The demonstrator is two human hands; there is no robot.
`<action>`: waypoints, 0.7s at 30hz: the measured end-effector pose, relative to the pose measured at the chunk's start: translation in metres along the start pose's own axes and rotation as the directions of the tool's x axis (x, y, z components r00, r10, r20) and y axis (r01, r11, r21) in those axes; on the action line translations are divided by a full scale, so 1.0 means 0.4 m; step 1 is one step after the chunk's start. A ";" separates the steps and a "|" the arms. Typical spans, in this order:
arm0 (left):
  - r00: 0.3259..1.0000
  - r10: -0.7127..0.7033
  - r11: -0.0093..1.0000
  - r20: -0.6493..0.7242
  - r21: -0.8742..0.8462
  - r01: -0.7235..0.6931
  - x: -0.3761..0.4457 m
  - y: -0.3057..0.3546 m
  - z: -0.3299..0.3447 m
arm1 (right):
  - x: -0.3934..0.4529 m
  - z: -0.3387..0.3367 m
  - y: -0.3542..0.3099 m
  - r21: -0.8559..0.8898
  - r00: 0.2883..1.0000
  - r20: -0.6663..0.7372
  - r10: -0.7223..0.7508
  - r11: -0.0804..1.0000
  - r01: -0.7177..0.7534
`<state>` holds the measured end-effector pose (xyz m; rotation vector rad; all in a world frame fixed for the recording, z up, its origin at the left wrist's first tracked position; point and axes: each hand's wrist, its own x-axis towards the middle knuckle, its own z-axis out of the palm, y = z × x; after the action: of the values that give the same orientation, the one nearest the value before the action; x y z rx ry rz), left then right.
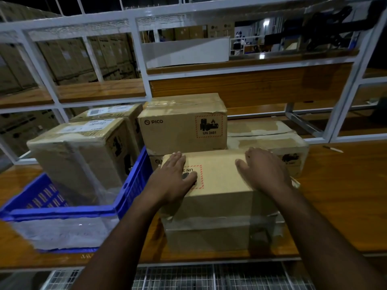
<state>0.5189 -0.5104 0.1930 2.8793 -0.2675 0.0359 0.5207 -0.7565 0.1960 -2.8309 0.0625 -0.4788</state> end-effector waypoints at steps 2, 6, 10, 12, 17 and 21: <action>0.999 -0.020 0.999 -0.034 -0.037 0.019 -0.006 0.003 0.004 | 0.005 0.016 0.007 -0.018 0.997 0.062 0.045 0.999 -0.044; 0.972 -0.189 0.944 -0.141 -0.297 0.141 -0.017 -0.011 0.023 | -0.003 0.014 0.013 0.039 0.966 0.113 0.233 0.970 -0.239; 0.956 -0.271 0.872 -0.109 -0.449 0.196 -0.044 -0.024 0.021 | -0.022 0.004 0.014 0.094 0.968 0.022 0.252 0.963 -0.253; 0.955 -0.237 0.880 -0.177 -0.457 0.134 -0.079 -0.020 0.019 | -0.046 -0.002 0.021 0.139 0.973 -0.027 0.229 0.965 -0.224; 0.906 -0.248 0.829 -0.343 -0.560 0.015 -0.180 0.011 0.031 | -0.107 -0.024 0.039 0.311 0.955 -0.152 0.253 0.930 -0.197; 0.823 -0.311 0.770 -0.475 -0.634 -0.075 -0.206 0.011 0.059 | -0.142 -0.008 0.041 0.441 0.911 -0.268 0.312 0.881 -0.173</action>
<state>0.4373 -0.5057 0.1674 2.0736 0.0369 0.6346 0.4661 -0.7682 0.1768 -2.2660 0.3441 -0.8009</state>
